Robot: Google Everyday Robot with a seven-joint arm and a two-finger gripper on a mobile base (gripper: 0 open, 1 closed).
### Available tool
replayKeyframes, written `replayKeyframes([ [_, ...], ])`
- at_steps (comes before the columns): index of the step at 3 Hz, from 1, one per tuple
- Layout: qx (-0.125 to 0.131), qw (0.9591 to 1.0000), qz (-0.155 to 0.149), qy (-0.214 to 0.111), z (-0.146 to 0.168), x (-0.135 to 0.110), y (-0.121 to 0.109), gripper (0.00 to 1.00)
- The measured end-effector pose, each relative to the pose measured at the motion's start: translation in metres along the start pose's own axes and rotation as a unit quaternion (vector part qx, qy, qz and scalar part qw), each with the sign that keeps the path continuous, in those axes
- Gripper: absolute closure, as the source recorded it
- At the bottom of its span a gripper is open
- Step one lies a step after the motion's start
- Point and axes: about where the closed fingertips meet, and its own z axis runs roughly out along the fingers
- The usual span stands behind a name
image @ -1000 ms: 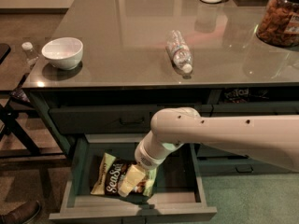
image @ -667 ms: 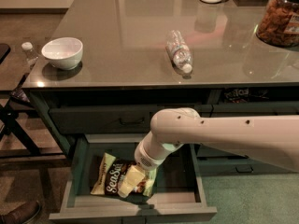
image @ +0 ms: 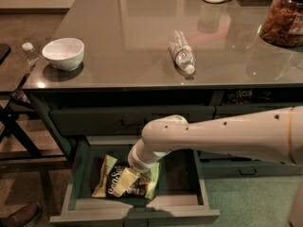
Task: Pick brown chip bag from middle drawer and place on counter
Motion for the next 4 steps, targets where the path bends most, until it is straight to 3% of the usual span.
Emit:
replayKeyframes([
  [1,-0.008,0.9998,0.017,-0.001,0.036,0.014,-0.012,0.0],
  [2,-0.011,0.9998,0.017,0.0,0.039,0.015,-0.011,0.0],
  [4,-0.02,0.9996,0.018,0.01,0.088,0.028,-0.016,0.0],
])
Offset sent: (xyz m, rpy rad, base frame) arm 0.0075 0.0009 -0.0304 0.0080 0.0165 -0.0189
